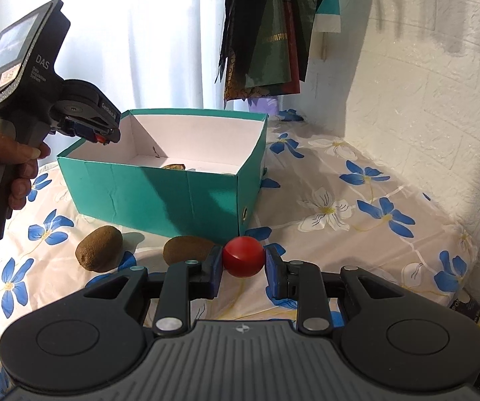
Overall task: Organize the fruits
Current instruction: 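Carry the tomato into the box and open the left tool while the right tool carries its tomato, then carry the cherry tomato over the box with the right tool, then lower the cherry tomato into the box and open the right tool, then move both open tools down to the two brown kiwis beside the box, then close the left tool around a brown kiwi, then lift the kiwi with the left tool while the right tool closes on the other kiwi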
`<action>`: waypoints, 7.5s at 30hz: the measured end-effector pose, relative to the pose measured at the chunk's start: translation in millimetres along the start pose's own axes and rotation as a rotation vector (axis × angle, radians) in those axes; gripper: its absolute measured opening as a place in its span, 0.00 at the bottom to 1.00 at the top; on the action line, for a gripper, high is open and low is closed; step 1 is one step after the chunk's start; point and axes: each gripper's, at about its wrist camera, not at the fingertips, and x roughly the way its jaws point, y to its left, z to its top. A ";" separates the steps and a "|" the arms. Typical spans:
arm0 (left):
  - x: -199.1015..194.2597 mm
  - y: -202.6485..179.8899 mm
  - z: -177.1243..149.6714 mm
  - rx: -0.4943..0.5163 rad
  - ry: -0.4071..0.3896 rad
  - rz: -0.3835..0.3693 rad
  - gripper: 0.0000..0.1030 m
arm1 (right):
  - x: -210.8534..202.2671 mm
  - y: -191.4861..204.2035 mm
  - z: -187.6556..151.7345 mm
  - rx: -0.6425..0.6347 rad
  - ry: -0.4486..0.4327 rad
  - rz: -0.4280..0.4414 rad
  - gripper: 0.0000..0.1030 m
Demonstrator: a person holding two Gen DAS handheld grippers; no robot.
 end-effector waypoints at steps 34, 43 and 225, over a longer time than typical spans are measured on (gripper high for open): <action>28.8 10.2 -6.8 -0.021 0.056 0.017 0.58 | 15.0 0.8 20.6 0.015 -0.049 -0.027 0.25; -12.8 16.0 -6.6 -0.052 0.037 0.068 0.81 | 20.9 4.2 28.1 -0.002 -0.074 -0.023 0.25; -78.4 57.5 -77.6 -0.089 0.041 -0.094 0.52 | 118.8 56.2 0.3 -0.035 0.136 0.053 0.80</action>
